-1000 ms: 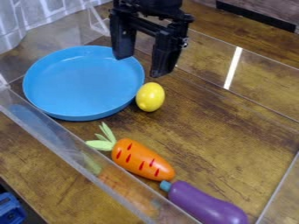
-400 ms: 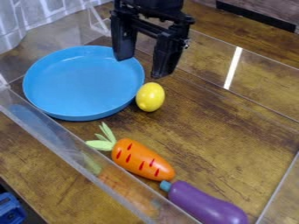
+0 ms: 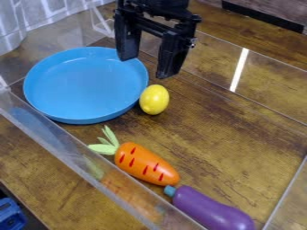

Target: Move the carrot to the right side

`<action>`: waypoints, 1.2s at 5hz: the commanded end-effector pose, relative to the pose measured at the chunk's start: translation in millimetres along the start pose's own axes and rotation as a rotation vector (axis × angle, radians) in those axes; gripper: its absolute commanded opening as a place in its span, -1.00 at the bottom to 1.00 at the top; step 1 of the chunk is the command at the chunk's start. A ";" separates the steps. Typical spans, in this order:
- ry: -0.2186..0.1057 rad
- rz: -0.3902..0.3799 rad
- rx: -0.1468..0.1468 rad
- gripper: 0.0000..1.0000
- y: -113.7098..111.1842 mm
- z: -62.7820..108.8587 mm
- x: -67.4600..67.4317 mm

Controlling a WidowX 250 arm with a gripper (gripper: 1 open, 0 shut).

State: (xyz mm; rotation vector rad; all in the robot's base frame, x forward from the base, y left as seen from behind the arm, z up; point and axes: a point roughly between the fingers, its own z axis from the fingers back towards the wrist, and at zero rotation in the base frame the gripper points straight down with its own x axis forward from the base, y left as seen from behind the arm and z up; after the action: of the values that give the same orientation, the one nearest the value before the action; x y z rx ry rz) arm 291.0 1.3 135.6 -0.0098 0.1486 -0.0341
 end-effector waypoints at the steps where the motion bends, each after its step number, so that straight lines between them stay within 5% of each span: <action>1: -0.038 -0.009 0.005 1.00 -3.3 12.7 3.3; 3: -0.023 -0.013 0.002 1.00 -6.8 11.1 0.9; 6: -0.004 -0.119 0.023 1.00 -12.4 -16.1 0.6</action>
State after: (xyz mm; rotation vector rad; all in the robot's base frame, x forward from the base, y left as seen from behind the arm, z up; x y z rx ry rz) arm 286.6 -6.3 110.6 -0.0031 0.1781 -0.1343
